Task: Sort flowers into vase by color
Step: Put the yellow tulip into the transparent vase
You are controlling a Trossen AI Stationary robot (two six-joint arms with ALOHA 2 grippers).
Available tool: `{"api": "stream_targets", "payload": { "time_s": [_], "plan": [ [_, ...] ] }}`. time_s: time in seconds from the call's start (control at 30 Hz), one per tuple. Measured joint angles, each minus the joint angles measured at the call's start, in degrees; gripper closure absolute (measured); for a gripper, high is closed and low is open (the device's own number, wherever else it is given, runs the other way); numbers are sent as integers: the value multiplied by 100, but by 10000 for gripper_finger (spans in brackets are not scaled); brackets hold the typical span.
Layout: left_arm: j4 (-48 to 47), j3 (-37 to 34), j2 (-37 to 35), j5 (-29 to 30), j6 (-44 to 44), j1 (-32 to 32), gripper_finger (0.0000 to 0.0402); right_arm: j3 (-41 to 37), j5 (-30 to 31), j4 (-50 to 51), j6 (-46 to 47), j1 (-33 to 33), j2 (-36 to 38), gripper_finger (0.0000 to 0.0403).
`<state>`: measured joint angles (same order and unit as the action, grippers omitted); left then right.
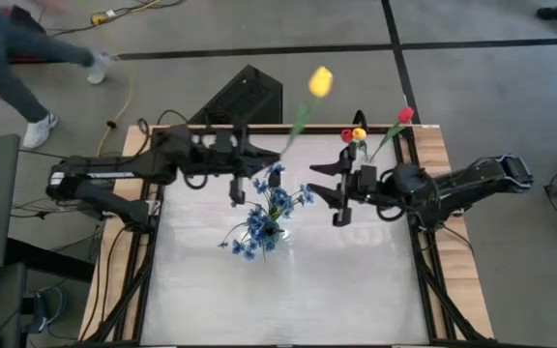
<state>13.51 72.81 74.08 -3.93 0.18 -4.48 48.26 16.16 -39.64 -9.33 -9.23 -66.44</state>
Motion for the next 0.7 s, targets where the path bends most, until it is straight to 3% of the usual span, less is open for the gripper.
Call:
{"api": "stream_targets", "payload": {
  "time_s": [0.3, 0.7],
  "plan": [
    [-1492, 1613, 935, -488, 241, -1, 401, 771, 9, -42, -992, -108, -443, 189],
    [-1866, 1806, 1038, -482, 241, -1, 401, 976, 85, 98, -679, -109, -484, 218]
  ]
}}
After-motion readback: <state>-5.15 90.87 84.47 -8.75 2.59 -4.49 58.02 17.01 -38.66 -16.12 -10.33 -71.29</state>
